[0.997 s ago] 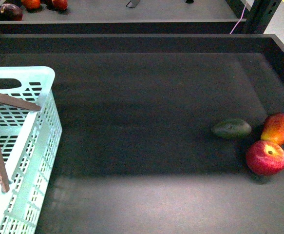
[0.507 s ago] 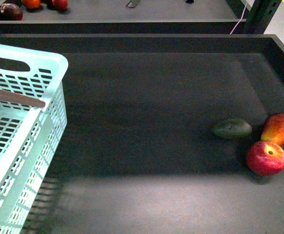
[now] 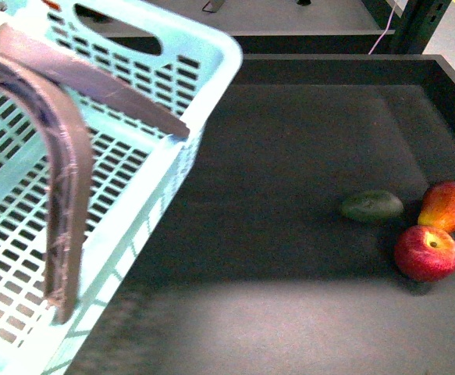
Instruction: Pick apple with right arm and hold basket with left
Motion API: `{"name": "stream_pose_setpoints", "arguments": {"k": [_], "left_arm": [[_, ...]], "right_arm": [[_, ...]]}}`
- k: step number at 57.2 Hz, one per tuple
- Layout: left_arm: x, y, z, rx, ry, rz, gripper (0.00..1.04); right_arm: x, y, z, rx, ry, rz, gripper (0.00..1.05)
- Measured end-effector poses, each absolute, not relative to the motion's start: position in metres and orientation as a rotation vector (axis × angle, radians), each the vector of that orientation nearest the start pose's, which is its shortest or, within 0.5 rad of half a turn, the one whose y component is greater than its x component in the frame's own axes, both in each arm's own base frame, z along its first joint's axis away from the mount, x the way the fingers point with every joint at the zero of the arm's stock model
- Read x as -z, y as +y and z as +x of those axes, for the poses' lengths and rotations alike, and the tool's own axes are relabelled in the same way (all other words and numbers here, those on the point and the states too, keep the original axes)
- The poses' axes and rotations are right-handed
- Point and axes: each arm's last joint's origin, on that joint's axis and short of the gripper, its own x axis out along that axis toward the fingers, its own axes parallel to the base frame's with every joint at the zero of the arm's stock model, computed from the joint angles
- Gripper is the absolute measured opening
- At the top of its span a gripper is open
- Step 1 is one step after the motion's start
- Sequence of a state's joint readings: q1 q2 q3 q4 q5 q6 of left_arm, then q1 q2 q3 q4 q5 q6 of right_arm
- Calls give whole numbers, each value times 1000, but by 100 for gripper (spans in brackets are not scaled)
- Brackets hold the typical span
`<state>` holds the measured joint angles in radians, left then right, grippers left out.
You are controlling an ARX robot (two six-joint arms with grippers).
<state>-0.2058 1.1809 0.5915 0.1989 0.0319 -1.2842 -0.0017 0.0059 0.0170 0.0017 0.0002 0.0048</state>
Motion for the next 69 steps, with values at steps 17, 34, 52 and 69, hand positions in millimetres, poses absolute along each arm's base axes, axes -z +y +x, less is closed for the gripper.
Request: {"name": "stream_pose_setpoints", "arguments": {"k": [17, 34, 52, 69], "left_arm": [[-238, -148, 247, 98, 592, -1118, 14], [-249, -183, 234, 285, 677, -1069, 14], [-249, -183, 235, 269, 659, -1047, 14], [-248, -183, 236, 262, 655, -1049, 14]], "right_arm": [[-169, 0, 97, 1, -13, 5, 96], [-169, 0, 97, 3, -14, 5, 96], [-169, 0, 97, 2, -14, 5, 96], [-166, -4, 102, -103, 403, -5, 96]]}}
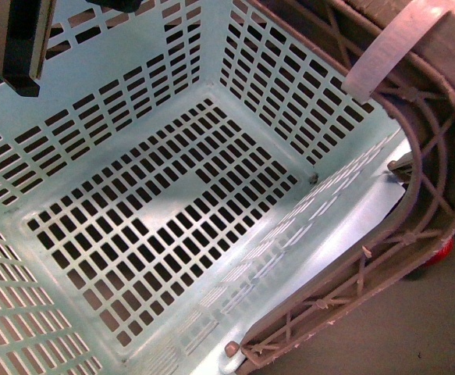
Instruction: Pick apple with right arm and hold basket with left
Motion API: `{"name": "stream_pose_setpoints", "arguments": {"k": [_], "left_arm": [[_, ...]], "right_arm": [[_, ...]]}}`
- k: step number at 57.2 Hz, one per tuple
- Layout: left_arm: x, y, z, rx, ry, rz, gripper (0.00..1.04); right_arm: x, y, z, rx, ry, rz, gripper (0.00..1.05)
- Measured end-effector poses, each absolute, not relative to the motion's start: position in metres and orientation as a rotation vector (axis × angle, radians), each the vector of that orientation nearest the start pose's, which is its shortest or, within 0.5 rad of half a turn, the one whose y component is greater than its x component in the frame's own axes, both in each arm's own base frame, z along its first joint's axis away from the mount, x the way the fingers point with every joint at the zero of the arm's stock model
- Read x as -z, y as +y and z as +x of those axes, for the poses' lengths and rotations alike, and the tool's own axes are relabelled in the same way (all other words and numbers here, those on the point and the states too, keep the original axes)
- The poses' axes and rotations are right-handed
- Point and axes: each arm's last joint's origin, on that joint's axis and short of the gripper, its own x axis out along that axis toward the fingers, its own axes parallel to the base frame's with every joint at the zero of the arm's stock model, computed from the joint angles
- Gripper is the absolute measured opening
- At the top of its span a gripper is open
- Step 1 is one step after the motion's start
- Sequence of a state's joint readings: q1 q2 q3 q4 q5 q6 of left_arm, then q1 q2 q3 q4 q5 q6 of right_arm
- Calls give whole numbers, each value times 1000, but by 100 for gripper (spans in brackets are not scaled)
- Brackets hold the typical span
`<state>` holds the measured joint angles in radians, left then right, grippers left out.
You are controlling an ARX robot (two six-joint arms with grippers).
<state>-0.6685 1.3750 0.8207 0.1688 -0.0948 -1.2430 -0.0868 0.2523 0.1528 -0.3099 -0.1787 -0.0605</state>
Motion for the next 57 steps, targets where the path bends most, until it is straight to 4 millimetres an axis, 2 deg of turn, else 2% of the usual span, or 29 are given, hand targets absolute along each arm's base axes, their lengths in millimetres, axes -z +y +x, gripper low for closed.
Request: {"name": "stream_pose_setpoints", "arguments": {"k": [5, 12, 18, 21, 27, 35, 41, 48, 57], "left_arm": [[-248, -183, 235, 263, 656, -1049, 14], [-248, -183, 236, 264, 658, -1051, 14], [-248, -183, 235, 266, 659, -1051, 14], [-248, -183, 235, 266, 660, -1052, 14], [-248, -183, 236, 264, 658, -1051, 14], [-248, -183, 235, 265, 658, -1051, 14], [-248, -183, 235, 265, 660, -1051, 14], [-248, -183, 235, 265, 659, -1051, 14], [-248, -183, 235, 265, 659, -1051, 14]], "right_arm": [[-161, -12, 115, -85, 515, 13, 96], [-161, -27, 136, -64, 552, 43, 96], [-151, -43, 177, -24, 595, -2, 96], [-138, -50, 200, -20, 638, -23, 96], [-114, -56, 228, -42, 749, -4, 96], [-81, -56, 253, -53, 885, -4, 96], [-55, -48, 276, -48, 976, -1, 96], [-35, -37, 301, -18, 1024, -20, 96], [-18, -31, 317, 8, 1065, -20, 96]]}}
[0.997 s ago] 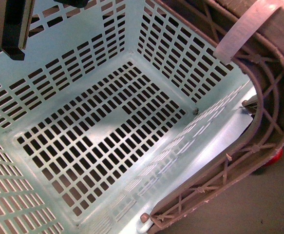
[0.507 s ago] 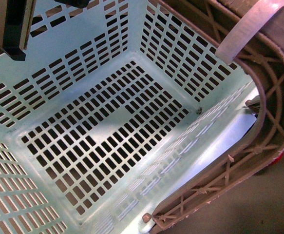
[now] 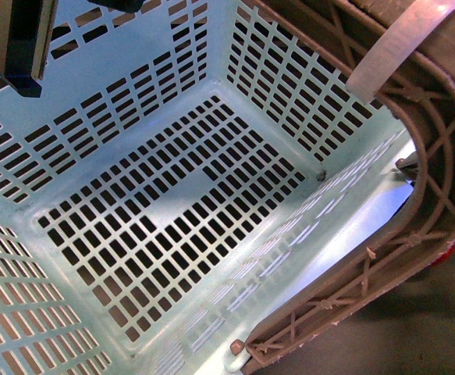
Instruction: Pick apple with right arm and hold basket with left
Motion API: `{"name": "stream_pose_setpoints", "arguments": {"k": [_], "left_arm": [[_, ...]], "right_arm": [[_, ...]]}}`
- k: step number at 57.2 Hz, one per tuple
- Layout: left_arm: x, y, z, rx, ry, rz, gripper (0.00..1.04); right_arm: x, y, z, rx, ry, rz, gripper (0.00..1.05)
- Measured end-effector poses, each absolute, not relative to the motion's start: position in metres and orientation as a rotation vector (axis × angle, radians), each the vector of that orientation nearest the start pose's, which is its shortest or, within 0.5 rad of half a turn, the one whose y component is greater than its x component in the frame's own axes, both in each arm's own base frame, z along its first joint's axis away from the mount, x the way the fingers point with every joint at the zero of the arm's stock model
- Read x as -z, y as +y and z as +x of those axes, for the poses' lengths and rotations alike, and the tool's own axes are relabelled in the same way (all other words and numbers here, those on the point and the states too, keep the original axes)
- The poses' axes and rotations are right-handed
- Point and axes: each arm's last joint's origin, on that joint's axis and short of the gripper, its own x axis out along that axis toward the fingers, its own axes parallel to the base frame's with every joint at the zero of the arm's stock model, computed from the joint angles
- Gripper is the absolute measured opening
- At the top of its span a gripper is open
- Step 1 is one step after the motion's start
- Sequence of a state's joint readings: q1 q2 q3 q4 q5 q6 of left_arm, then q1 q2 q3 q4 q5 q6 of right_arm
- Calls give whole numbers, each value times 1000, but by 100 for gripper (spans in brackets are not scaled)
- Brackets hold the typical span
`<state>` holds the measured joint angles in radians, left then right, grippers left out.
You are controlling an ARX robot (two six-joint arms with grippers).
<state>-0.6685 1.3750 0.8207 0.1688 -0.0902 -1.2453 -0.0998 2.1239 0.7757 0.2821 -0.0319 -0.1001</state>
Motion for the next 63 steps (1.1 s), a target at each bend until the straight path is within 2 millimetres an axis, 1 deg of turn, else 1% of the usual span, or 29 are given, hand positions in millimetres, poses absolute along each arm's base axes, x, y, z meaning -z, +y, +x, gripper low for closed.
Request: {"name": "stream_pose_setpoints", "arguments": {"k": [15, 42, 48, 51, 53, 56, 63], "left_arm": [[-248, -183, 235, 265, 659, -1051, 14], [-248, -183, 235, 265, 659, -1051, 14], [-248, -183, 235, 265, 659, -1051, 14], [-248, -183, 235, 265, 659, -1051, 14], [-248, -183, 235, 265, 659, -1051, 14], [-248, -183, 235, 265, 659, -1051, 14], [-248, -183, 235, 265, 659, -1051, 14]], "right_arm": [[-2, -32, 334, 79, 1096, 10, 96], [27, -32, 344, 97, 1186, 75, 96], [29, -32, 344, 104, 1192, 82, 96], [30, -31, 345, 105, 1192, 86, 92], [30, -31, 345, 108, 1191, 88, 86], [30, -31, 345, 110, 1191, 90, 79], [28, -31, 345, 113, 1188, 90, 75]]}}
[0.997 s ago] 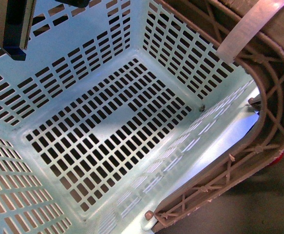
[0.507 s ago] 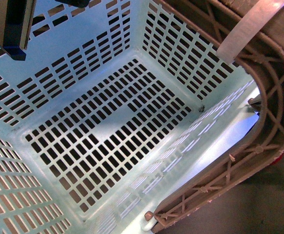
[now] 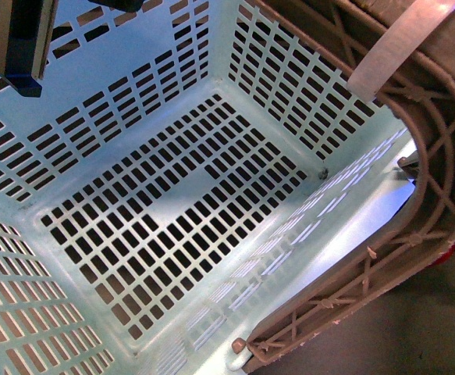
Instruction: Pick apple with right arm and hold basket with left
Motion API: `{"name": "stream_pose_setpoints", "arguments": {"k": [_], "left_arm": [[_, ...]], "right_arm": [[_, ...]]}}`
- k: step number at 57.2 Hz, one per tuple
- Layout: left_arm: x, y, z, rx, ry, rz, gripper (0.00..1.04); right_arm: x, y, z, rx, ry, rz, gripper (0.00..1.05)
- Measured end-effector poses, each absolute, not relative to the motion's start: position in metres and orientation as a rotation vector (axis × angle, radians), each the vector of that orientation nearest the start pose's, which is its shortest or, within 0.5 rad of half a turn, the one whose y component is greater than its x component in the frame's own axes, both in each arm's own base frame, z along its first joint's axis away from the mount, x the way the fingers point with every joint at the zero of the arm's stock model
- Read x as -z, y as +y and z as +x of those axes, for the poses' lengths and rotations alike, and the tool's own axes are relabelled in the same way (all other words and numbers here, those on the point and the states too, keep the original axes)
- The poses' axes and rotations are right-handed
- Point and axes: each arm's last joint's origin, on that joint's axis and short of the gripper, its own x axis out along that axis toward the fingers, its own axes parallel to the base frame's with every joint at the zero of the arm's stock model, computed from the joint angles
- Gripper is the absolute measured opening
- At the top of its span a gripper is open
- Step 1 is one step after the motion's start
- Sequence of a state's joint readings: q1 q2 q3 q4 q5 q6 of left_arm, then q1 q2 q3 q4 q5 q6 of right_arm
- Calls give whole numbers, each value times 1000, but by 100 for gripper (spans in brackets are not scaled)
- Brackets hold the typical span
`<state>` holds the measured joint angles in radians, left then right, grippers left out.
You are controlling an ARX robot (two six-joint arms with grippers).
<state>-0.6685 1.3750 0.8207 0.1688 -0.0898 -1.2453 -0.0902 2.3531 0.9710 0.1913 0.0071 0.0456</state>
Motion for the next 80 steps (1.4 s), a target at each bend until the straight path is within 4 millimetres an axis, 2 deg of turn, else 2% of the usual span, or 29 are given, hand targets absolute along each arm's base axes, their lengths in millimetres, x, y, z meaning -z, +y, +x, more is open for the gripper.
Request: {"name": "stream_pose_setpoints", "arguments": {"k": [9, 18, 21, 28, 32, 40, 44, 45, 52, 60, 66, 71, 80], "left_arm": [[-248, -183, 235, 265, 659, -1051, 14], [-248, -183, 235, 265, 659, -1051, 14], [-248, -183, 235, 265, 659, -1051, 14], [-248, -183, 235, 265, 659, -1051, 14], [-248, -183, 235, 265, 659, -1051, 14], [-248, -183, 235, 265, 659, -1051, 14], [-248, -183, 235, 265, 659, -1051, 14], [-248, -183, 235, 265, 660, -1051, 14], [-248, -183, 235, 265, 659, -1051, 14], [-248, -183, 235, 265, 659, -1051, 14], [-248, -183, 235, 265, 659, -1051, 14], [-248, -183, 235, 265, 659, -1051, 14], [-248, -183, 235, 265, 659, -1051, 14]], "right_arm": [[16, -34, 344, 111, 1160, 69, 74], [-15, -38, 344, 93, 1081, 29, 74], [-30, -39, 345, 79, 1040, 25, 74], [-91, -40, 341, 37, 888, 17, 74], [-110, -39, 337, 24, 840, 15, 74], [-179, -25, 315, -52, 660, 25, 74], [-199, -17, 309, -76, 607, 22, 74], [-209, -14, 305, -88, 578, 22, 74], [-238, 3, 290, -135, 493, 28, 74], [-258, 25, 277, -199, 432, 21, 74], [-264, 46, 265, -264, 407, 10, 74], [-257, 68, 253, -336, 421, 5, 74], [-241, 87, 244, -403, 461, 9, 74]]}}
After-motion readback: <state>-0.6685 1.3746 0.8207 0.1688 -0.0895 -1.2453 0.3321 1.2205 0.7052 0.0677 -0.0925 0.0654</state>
